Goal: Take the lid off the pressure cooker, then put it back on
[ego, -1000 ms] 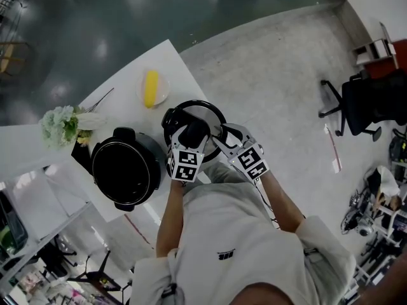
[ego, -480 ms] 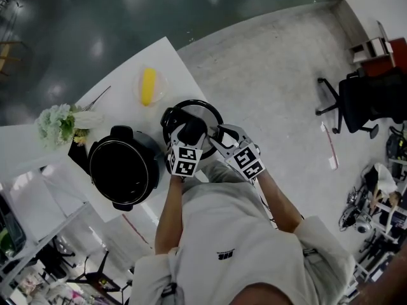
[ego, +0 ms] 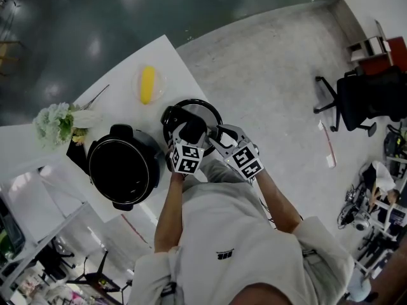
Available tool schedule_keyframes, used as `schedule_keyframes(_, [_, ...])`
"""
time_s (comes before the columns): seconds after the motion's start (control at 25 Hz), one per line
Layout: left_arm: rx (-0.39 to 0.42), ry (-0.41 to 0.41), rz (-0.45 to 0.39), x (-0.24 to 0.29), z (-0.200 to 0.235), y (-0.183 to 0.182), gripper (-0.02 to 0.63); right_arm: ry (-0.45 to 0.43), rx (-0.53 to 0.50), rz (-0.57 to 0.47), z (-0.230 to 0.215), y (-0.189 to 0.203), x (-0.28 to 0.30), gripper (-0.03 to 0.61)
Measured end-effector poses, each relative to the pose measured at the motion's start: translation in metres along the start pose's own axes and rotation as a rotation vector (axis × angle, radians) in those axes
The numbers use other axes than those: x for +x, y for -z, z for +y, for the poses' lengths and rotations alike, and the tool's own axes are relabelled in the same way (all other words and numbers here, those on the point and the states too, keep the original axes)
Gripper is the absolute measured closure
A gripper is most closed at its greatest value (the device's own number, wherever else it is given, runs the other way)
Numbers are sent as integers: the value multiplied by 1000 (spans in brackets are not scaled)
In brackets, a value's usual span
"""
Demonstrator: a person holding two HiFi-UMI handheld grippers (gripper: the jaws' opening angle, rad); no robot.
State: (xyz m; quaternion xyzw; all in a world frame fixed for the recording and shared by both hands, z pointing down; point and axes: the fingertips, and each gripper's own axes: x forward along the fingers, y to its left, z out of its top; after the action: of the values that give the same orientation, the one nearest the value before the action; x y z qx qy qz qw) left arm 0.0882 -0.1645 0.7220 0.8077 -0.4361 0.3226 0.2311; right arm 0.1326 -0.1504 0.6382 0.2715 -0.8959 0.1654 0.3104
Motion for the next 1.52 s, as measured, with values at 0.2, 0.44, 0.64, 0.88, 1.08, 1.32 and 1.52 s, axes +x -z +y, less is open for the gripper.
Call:
schedule_keyframes(0.2, [8,-5,-28,-1,0,3,325,11,12,-2,3,3,0,407])
schedule_keyframes(0.44, [3,-15,-38,-1,-1,2,319,10,25,-8,5,8,-4,407])
schedule_keyframes(0.64, [10,-31,-27,-9,-4,2,258,-8,17,-22,5,7,-7,407])
schedule_keyframes(0.88, [-16,-73,-78,-39,-8,-9,258,-49,-12,-36,6,3,-10,407])
schedule_keyframes(1.08, [-23,-82,-109,-66,-13,-9,258,-61,-38,-46,15,-2,-12,407])
schedule_keyframes(1.32, [-9,-57,-134,-92,-21,2,264,-12,-32,-67,32,-6,-19,407])
schedule_keyframes(1.52, [-8,-24,-161,-113,-33,6,270,24,-12,-67,54,-1,-28,407])
